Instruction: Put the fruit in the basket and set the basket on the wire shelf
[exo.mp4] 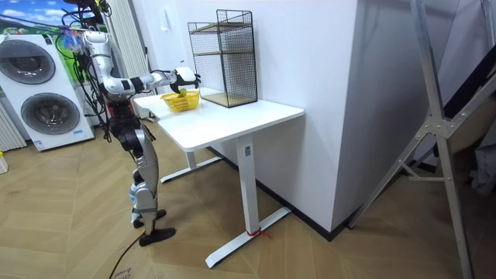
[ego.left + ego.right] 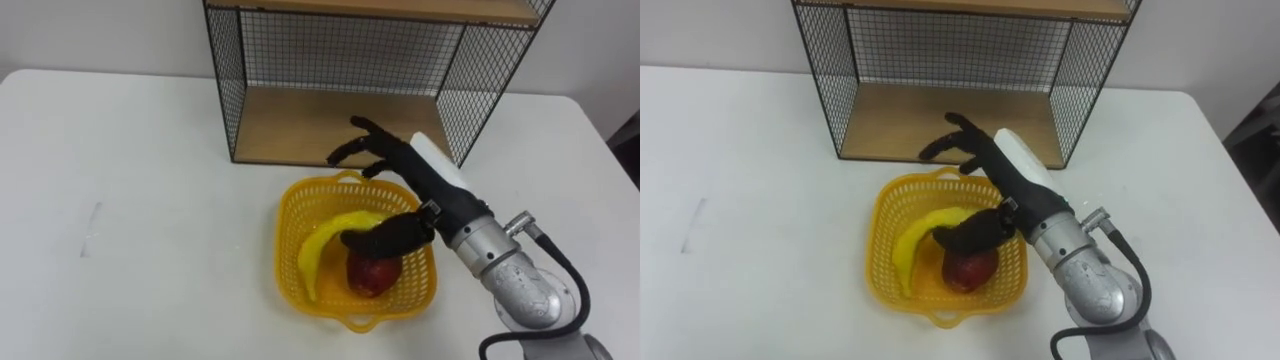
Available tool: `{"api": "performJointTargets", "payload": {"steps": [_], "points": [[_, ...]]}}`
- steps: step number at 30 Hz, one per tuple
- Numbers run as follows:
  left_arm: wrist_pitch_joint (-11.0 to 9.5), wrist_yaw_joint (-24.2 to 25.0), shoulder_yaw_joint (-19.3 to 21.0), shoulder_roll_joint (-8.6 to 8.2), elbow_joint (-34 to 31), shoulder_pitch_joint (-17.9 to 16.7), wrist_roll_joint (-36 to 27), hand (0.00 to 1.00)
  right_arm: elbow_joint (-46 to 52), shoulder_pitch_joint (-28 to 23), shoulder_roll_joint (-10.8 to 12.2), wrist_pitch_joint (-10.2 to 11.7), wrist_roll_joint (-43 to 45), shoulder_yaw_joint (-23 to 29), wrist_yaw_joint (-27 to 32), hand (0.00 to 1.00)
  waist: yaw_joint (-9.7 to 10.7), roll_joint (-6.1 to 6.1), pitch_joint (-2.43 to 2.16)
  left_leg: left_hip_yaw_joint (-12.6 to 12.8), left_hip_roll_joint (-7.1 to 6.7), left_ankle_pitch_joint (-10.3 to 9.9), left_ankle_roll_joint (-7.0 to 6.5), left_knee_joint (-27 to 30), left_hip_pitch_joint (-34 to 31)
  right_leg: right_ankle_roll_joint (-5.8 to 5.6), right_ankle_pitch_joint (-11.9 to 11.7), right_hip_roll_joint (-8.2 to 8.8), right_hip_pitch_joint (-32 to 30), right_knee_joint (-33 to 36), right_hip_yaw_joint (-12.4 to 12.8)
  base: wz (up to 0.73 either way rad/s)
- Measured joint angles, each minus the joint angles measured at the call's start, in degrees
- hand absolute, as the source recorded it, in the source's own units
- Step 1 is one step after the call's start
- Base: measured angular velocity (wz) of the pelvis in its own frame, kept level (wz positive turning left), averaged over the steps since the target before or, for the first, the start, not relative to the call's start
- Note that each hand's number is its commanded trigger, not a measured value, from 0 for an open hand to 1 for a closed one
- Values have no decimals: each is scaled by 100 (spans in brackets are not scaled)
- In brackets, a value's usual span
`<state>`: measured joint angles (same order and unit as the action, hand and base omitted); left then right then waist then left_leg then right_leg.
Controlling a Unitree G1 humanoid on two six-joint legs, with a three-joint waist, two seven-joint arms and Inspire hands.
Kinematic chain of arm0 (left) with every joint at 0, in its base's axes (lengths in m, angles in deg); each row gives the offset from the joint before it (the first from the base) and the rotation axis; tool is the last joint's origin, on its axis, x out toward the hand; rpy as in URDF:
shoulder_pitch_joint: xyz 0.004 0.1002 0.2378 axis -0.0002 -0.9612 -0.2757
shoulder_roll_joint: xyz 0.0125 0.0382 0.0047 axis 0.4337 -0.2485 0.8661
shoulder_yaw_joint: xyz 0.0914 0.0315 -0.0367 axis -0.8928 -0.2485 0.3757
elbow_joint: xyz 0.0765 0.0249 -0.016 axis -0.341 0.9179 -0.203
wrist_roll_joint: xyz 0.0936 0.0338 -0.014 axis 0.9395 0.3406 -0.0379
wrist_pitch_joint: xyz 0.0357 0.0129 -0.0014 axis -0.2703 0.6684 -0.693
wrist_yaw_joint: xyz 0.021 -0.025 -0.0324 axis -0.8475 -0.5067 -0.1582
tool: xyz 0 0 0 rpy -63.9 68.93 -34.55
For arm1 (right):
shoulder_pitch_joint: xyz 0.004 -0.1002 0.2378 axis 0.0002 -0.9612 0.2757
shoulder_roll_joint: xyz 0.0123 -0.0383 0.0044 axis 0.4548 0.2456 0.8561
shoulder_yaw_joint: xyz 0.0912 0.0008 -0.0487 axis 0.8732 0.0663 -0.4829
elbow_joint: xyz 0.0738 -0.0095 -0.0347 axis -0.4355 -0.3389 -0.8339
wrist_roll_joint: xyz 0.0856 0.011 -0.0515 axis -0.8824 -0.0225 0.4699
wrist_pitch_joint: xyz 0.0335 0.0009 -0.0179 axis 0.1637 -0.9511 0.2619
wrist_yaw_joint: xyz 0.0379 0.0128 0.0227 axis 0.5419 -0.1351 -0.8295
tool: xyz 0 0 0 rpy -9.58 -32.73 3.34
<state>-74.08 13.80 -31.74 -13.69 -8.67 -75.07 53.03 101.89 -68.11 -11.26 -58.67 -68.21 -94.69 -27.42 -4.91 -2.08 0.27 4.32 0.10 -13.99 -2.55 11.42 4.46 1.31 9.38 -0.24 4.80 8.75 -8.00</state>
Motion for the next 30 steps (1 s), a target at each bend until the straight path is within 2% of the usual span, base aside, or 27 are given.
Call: {"api": "performJointTargets", "payload": {"steps": [14,20,23,25,26,30], "points": [[-16,-29,4,-1,-32,-49,-101,0,-115,-1,4,-1,85,33,17,0,-3,5,-5,8,0,0,0,16,10,0,-2,0,17,8,7,0],[-76,-205,103,-1,-23,-223,-197,0,-179,-63,3,5,75,55,106,0,-4,8,-9,13,3,1,0,6,17,-1,-1,-3,17,3,5,0],[-201,-290,383,-1,138,-235,-797,0,-179,-56,19,22,-41,267,125,0,-12,24,-19,10,2,1,0,8,31,-1,-2,-1,40,-2,2,0],[-238,-457,544,18,328,-279,-1578,0,-177,-63,14,22,-397,399,291,0,6,55,-13,2,1,1,0,-8,106,-1,-1,0,110,-13,1,0],[-237,-494,610,18,350,-301,-1758,0,-172,-63,13,22,-479,431,327,0,8,73,-14,-11,0,0,-1,-7,117,-1,-1,0,125,-13,0,0],[-287,-976,1764,31,349,-362,-2666,0,-120,-95,-4,19,-940,855,759,0,-105,166,-26,-11,2,0,-1,-11,149,-1,-1,-1,149,-8,0,0]]}}
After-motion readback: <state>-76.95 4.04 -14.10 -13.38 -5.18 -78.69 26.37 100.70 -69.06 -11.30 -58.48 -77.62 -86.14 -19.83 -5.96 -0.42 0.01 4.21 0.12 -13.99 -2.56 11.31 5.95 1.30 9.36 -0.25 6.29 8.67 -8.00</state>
